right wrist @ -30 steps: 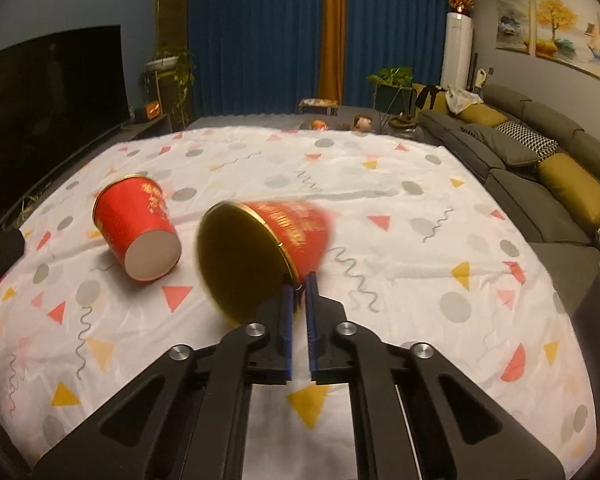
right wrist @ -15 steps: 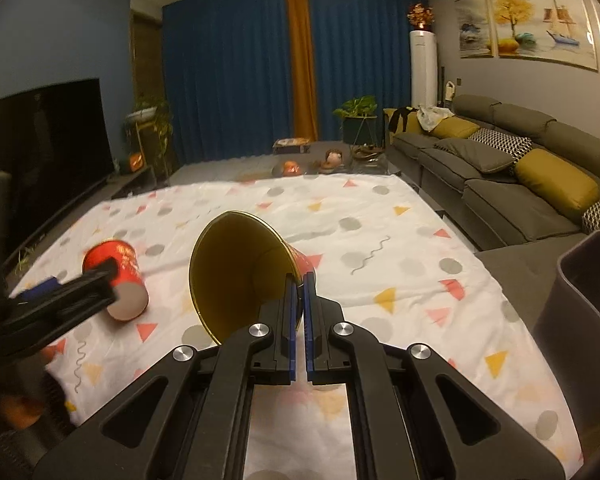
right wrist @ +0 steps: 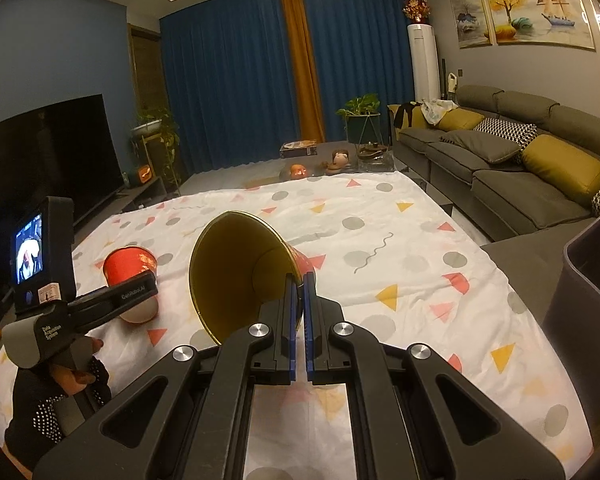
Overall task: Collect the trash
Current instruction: 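Grasp a red paper cup with the right gripper while the left grasps the other red cup, then carry both red cups with both grippers over the grey bin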
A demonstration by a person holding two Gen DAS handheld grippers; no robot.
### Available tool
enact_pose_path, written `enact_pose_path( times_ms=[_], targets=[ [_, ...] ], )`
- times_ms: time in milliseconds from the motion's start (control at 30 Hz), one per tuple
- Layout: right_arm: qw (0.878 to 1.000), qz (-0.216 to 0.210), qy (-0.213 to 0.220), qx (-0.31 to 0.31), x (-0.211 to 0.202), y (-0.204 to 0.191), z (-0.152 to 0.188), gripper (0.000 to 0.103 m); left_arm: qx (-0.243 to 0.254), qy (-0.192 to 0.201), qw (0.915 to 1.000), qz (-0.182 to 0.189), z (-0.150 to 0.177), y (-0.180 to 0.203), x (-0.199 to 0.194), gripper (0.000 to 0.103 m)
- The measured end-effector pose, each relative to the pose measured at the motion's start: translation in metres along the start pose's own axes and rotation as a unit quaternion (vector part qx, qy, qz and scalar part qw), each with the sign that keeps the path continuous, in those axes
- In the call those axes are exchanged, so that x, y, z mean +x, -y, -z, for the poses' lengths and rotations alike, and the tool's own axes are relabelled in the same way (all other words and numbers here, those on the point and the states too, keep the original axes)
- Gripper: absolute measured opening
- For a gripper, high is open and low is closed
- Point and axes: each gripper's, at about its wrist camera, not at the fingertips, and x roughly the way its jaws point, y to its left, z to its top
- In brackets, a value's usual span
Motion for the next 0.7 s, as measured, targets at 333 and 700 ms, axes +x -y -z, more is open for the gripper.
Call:
enact_pose_path(
  times_ms=[333,700],
  targets=[
    [1.000,-0.013,-0.003,0.008,0.001,0.001,0.001,0.004,-0.001,0.007,0.9993,0.037,0.004,-0.007,-0.008,0.058],
    [1.000,-0.021,0.013,0.006,-0.014,0.002,-0.005,0.004,0.018,0.050,0.9958,0.075,0.007,-0.009,-0.063,0.058]
  ],
)
